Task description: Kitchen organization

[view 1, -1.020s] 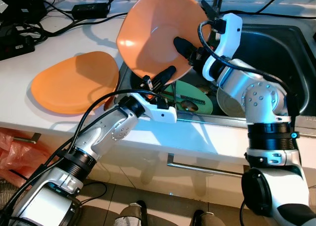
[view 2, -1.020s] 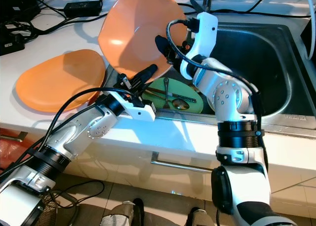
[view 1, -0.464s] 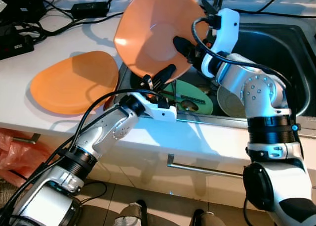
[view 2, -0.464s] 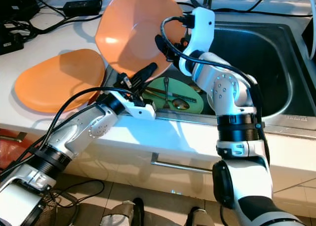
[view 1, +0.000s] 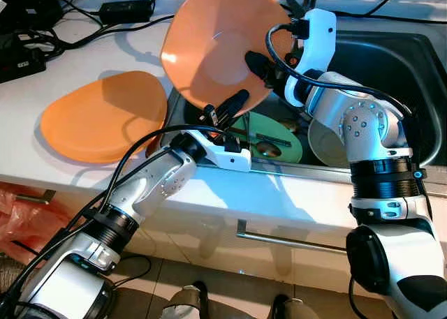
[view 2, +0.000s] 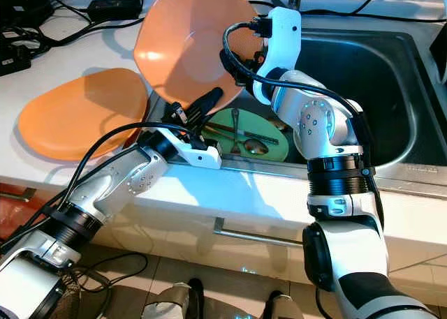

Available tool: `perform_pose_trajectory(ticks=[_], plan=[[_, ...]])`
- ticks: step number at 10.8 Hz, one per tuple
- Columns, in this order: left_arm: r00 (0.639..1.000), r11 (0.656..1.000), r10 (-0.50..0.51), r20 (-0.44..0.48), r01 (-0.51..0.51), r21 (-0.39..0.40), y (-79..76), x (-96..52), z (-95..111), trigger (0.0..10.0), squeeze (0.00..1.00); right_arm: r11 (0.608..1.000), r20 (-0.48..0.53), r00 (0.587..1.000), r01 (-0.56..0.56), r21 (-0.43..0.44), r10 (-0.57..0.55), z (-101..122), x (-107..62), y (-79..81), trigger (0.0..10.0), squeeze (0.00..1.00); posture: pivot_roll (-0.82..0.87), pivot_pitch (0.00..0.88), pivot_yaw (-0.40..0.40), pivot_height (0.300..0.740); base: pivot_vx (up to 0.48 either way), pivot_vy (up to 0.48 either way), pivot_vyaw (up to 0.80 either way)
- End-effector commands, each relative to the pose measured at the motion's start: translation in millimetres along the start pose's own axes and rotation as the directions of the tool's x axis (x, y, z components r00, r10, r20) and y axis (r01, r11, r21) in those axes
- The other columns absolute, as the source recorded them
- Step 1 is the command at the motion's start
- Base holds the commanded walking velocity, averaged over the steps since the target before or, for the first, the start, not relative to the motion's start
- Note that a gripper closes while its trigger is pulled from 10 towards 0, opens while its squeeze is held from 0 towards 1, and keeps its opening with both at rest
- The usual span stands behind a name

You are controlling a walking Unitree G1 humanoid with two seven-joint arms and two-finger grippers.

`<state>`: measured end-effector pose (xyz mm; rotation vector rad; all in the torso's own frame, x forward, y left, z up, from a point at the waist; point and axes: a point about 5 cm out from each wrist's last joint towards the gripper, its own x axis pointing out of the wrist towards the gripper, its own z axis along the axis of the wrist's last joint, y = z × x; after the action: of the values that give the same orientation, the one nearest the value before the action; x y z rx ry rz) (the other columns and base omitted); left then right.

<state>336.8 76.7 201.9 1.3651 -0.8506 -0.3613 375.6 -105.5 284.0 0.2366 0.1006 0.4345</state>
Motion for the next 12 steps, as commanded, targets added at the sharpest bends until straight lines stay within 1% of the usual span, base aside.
perform_pose_trajectory(ticks=[1,2,3,4,5,9,12], plan=[[0.992,0.994,0.098,-0.076,-0.101,-0.034,7.8,-15.7,-16.5,0.2,0.0,0.963,0.124,0.955,0.269,0.009,-0.268,27.1,-21.5,-53.7,0.0,0.0,0.11,0.187,0.075,0.74,0.0,0.0,0.0],[0.991,0.992,0.117,-0.07,-0.12,-0.045,13.8,-12.8,-14.5,3.0,0.0,0.964,0.119,0.957,0.266,0.014,-0.266,24.1,-20.9,-53.6,0.0,0.0,0.12,0.187,0.075,0.74,0.0,0.0,0.0],[0.99,0.991,0.123,-0.07,-0.127,-0.051,15.7,-11.9,-14.2,7.5,0.0,0.964,0.115,0.957,0.264,0.017,-0.265,22.8,-20.6,-53.5,0.0,0.0,0.12,0.187,0.075,0.74,0.0,0.0,0.0],[0.986,0.986,0.148,-0.073,-0.153,-0.072,21.6,-10.1,-13.8,8.8,0.18,0.965,0.112,0.959,0.261,0.025,-0.262,21.1,-20.5,-53.3,0.0,0.0,0.12,0.187,0.075,0.74,0.0,0.0,0.0],[0.984,0.981,0.165,-0.068,-0.171,-0.094,27.0,-8.3,-11.8,10.0,1.0,0.965,0.113,0.959,0.258,0.033,-0.26,20.9,-20.5,-53.2,0.0,0.0,0.12,0.187,0.076,0.74,0.0,0.0,0.0],[0.985,0.982,0.164,-0.05,-0.168,-0.092,26.8,-8.8,-9.4,10.0,1.0,0.966,0.108,0.961,0.25,0.063,-0.255,18.1,-19.3,-52.9,0.0,0.0,0.12,0.192,0.071,0.74,0.0,0.0,0.0],[0.987,0.983,0.155,-0.048,-0.159,-0.09,24.4,-12.2,-9.5,10.0,1.0,0.964,0.102,0.96,0.252,0.084,-0.26,14.8,-18.7,-55.3,0.0,0.0,0.12,0.193,0.07,0.74,0.0,0.0,0.0]])
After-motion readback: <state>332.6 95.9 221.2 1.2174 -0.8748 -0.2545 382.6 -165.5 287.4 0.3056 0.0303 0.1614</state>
